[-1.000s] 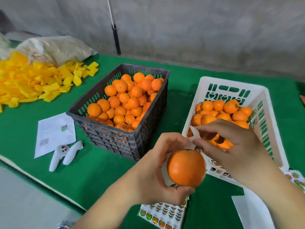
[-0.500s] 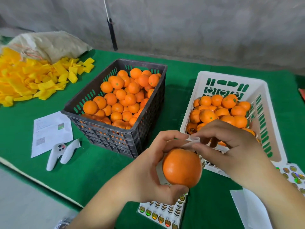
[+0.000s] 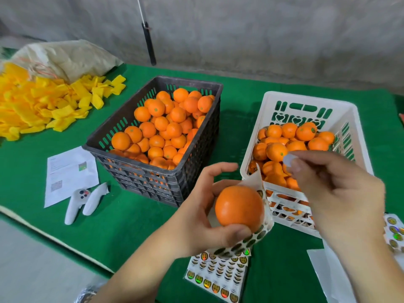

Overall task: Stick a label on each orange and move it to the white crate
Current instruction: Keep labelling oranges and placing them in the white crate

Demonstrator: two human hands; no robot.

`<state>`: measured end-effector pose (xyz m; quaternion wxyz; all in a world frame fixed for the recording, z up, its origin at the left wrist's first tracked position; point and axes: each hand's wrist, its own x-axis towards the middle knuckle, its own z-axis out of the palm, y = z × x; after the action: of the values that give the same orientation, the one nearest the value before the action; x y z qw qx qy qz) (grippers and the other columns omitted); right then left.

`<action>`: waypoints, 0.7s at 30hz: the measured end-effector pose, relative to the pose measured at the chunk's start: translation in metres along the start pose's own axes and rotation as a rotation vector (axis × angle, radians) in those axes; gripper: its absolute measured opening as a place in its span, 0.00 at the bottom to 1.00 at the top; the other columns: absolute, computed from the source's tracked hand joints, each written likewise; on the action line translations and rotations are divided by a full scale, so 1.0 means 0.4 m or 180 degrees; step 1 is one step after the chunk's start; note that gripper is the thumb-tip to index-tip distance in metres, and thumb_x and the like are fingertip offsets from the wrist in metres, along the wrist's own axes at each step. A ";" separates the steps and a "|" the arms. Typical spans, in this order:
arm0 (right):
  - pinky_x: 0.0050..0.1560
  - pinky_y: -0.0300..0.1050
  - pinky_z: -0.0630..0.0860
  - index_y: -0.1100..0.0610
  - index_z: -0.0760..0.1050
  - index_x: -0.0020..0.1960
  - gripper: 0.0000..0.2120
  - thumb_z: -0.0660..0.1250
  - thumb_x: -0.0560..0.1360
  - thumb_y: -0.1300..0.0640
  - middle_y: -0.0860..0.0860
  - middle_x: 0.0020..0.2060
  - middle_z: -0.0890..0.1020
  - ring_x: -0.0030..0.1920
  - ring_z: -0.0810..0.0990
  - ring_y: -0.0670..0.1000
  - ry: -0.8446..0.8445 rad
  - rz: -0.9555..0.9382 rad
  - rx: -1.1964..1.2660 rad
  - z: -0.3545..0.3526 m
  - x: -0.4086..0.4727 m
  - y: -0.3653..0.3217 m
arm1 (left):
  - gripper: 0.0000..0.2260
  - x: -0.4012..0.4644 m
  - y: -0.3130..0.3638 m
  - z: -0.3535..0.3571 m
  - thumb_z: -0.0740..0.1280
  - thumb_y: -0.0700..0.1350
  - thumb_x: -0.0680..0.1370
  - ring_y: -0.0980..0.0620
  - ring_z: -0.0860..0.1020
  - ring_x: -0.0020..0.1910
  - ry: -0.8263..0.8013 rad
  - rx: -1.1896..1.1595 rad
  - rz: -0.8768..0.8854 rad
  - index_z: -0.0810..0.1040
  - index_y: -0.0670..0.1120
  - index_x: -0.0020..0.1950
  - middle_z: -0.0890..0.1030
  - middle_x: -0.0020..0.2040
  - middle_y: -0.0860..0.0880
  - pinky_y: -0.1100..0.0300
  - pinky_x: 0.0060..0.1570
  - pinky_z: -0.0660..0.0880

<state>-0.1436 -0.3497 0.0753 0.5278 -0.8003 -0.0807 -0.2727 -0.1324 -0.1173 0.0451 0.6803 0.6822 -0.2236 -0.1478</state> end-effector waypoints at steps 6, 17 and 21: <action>0.52 0.31 0.74 0.52 0.86 0.57 0.09 0.70 0.79 0.56 0.41 0.52 0.82 0.53 0.81 0.39 -0.1029 -0.0526 -0.0727 0.021 -0.054 0.013 | 0.49 0.005 -0.017 0.002 0.80 0.58 0.68 0.40 0.80 0.65 0.0211 -0.0346 -0.0275 0.55 0.55 0.81 0.79 0.69 0.44 0.42 0.63 0.79; 0.58 0.26 0.68 0.39 0.66 0.77 0.34 0.70 0.74 0.34 0.37 0.71 0.65 0.72 0.64 0.32 -0.0956 0.0135 -0.0778 0.102 -0.173 0.021 | 0.55 0.008 -0.045 0.046 0.84 0.64 0.57 0.44 0.82 0.62 0.0406 -0.0894 -0.0747 0.65 0.50 0.79 0.78 0.66 0.43 0.51 0.60 0.80; 0.60 0.32 0.75 0.33 0.71 0.72 0.34 0.73 0.67 0.34 0.30 0.70 0.68 0.72 0.69 0.36 -0.0573 0.0292 -0.0319 0.069 -0.139 0.015 | 0.51 0.010 -0.042 0.060 0.86 0.53 0.60 0.36 0.79 0.67 -0.0019 -0.1888 -0.0870 0.68 0.50 0.80 0.78 0.71 0.39 0.45 0.64 0.78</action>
<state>-0.1779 -0.3188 0.0336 0.4897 -0.8498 -0.0774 -0.1789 -0.1392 -0.1405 0.0280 0.8225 0.4776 -0.0792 -0.2985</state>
